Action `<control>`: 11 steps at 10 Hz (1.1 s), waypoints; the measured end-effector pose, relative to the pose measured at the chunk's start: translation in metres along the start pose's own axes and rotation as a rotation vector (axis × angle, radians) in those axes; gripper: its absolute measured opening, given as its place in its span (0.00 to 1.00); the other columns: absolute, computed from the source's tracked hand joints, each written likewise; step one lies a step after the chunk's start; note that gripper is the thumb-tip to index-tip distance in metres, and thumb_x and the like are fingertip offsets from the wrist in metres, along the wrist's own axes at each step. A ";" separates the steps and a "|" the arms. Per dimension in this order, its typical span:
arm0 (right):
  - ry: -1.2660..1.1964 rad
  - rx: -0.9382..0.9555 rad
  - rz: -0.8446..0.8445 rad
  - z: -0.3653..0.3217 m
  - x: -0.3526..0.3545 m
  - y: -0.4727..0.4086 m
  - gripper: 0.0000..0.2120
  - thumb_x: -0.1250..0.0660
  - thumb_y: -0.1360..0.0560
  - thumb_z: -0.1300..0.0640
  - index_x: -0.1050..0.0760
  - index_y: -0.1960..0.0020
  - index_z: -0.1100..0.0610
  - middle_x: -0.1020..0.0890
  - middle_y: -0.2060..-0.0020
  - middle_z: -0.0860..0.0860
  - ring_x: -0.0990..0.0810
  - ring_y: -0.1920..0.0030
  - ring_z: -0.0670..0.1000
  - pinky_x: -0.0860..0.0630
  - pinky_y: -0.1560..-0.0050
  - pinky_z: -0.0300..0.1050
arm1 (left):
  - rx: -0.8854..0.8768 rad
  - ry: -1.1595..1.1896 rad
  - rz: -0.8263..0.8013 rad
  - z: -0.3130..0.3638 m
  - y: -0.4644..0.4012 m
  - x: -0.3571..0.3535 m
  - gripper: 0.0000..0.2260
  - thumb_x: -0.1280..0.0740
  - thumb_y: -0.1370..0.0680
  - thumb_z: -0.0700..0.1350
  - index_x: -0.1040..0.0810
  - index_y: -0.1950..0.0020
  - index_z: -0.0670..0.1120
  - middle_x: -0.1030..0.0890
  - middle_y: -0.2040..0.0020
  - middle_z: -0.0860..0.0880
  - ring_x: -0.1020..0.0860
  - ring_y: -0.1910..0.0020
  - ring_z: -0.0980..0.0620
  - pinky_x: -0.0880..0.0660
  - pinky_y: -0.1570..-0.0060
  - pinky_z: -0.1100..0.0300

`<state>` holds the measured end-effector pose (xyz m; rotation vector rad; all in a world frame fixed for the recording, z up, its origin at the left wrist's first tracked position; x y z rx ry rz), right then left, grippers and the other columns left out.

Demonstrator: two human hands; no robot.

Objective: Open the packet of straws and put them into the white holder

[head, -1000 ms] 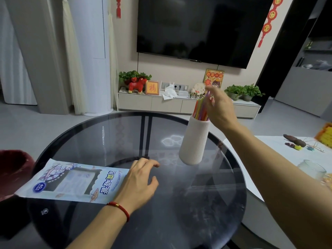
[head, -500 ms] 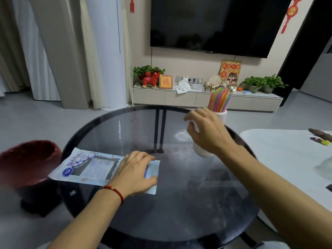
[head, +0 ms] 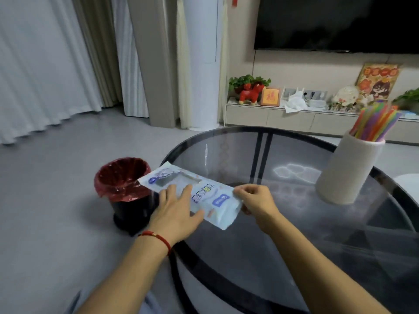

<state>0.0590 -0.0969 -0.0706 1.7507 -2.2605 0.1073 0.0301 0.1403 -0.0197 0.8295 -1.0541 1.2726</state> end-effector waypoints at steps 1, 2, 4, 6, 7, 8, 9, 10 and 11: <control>-0.221 -0.025 -0.102 -0.019 -0.055 -0.004 0.08 0.29 0.22 0.62 0.15 0.58 0.62 0.18 0.72 0.53 0.26 0.75 0.48 0.28 0.73 0.41 | 0.250 0.364 0.087 -0.051 0.003 0.024 0.30 0.36 0.25 0.64 0.39 0.27 0.55 0.34 0.31 0.44 0.32 0.32 0.41 0.31 0.37 0.50; -0.259 -0.013 -0.174 -0.046 -0.110 -0.002 0.08 0.31 0.20 0.62 0.15 0.55 0.63 0.19 0.74 0.53 0.24 0.75 0.48 0.25 0.72 0.40 | 0.410 1.182 0.052 -0.078 -0.001 0.013 0.23 0.33 0.21 0.50 0.35 0.28 0.51 0.22 0.38 0.49 0.17 0.46 0.46 0.18 0.53 0.49; 0.016 0.146 -0.319 -0.084 -0.189 0.003 0.17 0.40 0.16 0.48 0.18 0.51 0.57 0.14 0.61 0.51 0.15 0.60 0.51 0.19 0.51 0.51 | 0.497 1.536 0.248 -0.170 -0.036 0.033 0.13 0.37 0.21 0.33 0.25 0.37 0.39 0.15 0.48 0.40 0.15 0.52 0.44 0.18 0.60 0.51; 0.537 0.468 -0.282 -0.059 -0.196 0.006 0.14 0.36 0.16 0.52 0.20 0.36 0.58 0.25 0.44 0.50 0.24 0.39 0.54 0.25 0.35 0.51 | 0.666 1.500 0.160 -0.250 -0.101 0.039 0.02 0.37 0.23 0.33 0.26 0.52 0.37 0.21 0.50 0.35 0.20 0.61 0.43 0.21 0.72 0.58; 0.562 0.510 -0.239 -0.057 -0.199 0.005 0.16 0.36 0.17 0.49 0.22 0.34 0.56 0.25 0.39 0.50 0.28 0.36 0.51 0.26 0.36 0.45 | 0.735 1.558 0.120 -0.273 -0.127 0.025 0.08 0.34 0.22 0.39 0.27 0.45 0.37 0.24 0.46 0.35 0.19 0.56 0.41 0.18 0.69 0.55; 0.571 0.527 -0.215 -0.058 -0.199 0.004 0.18 0.36 0.18 0.47 0.22 0.34 0.55 0.26 0.39 0.48 0.28 0.36 0.49 0.27 0.37 0.42 | 0.813 1.738 0.176 -0.293 -0.136 0.004 0.16 0.31 0.22 0.43 0.29 0.38 0.39 0.28 0.41 0.34 0.23 0.42 0.36 0.17 0.51 0.45; 0.568 0.534 -0.219 -0.058 -0.199 0.003 0.17 0.35 0.19 0.47 0.21 0.35 0.55 0.25 0.40 0.48 0.28 0.37 0.49 0.28 0.38 0.41 | 0.798 1.796 0.221 -0.290 -0.126 -0.003 0.16 0.33 0.22 0.40 0.33 0.37 0.39 0.29 0.41 0.31 0.24 0.40 0.33 0.22 0.42 0.42; 0.552 0.544 -0.239 -0.063 -0.197 0.006 0.16 0.34 0.19 0.50 0.20 0.35 0.55 0.24 0.40 0.48 0.26 0.38 0.48 0.26 0.37 0.44 | 0.724 1.736 0.207 -0.270 -0.105 0.006 0.13 0.37 0.22 0.36 0.30 0.38 0.37 0.25 0.40 0.31 0.21 0.42 0.35 0.22 0.42 0.45; 0.415 0.473 -0.282 -0.067 -0.182 0.012 0.14 0.34 0.18 0.55 0.19 0.34 0.53 0.21 0.39 0.48 0.21 0.44 0.44 0.23 0.42 0.38 | 0.721 1.546 0.281 -0.256 -0.066 0.021 0.13 0.38 0.23 0.35 0.27 0.39 0.37 0.23 0.39 0.34 0.20 0.45 0.38 0.20 0.48 0.47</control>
Point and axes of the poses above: each hand's wrist, its own y-axis away from the middle knuckle, its own x-axis out of the back of the hand, z = x × y, the point moved 10 cm from there along -y, towards the middle knuckle
